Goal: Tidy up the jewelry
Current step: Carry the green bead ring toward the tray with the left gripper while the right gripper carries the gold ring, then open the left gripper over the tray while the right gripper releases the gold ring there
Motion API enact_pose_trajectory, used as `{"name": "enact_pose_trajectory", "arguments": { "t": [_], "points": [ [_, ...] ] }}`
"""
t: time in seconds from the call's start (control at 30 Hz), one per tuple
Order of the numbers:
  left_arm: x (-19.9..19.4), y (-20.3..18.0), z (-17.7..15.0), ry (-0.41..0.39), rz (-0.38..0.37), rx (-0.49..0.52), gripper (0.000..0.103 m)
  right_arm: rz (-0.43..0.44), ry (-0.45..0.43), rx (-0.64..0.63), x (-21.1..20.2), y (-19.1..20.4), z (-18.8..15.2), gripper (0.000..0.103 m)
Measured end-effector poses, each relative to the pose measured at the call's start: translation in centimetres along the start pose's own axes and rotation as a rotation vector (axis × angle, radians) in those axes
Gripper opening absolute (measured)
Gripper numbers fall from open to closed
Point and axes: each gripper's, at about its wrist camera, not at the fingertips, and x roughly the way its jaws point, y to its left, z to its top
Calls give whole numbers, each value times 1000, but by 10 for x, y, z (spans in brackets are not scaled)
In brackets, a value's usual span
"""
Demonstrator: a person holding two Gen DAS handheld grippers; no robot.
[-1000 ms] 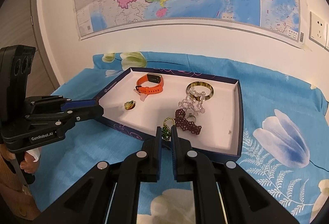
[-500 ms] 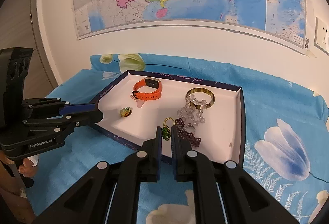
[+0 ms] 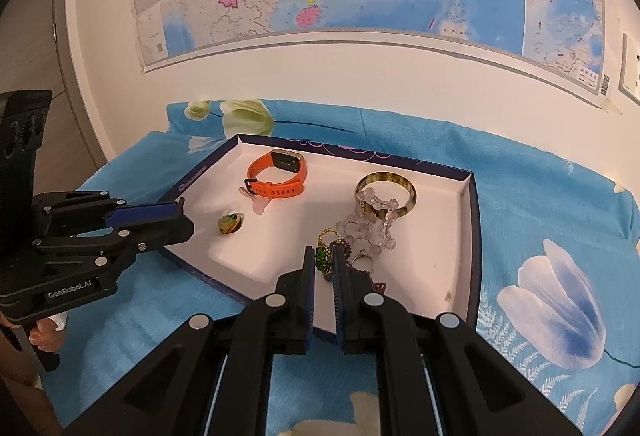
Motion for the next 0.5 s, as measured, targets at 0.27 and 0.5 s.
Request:
{"name": "enact_pose_trajectory", "arguments": {
  "t": [0.27, 0.5],
  "points": [
    [11, 5, 3, 14, 19, -5, 20, -13, 25, 1, 14, -3, 3, 7],
    [20, 8, 3, 28, 31, -8, 20, -23, 43, 1, 25, -5, 3, 7]
  ]
}}
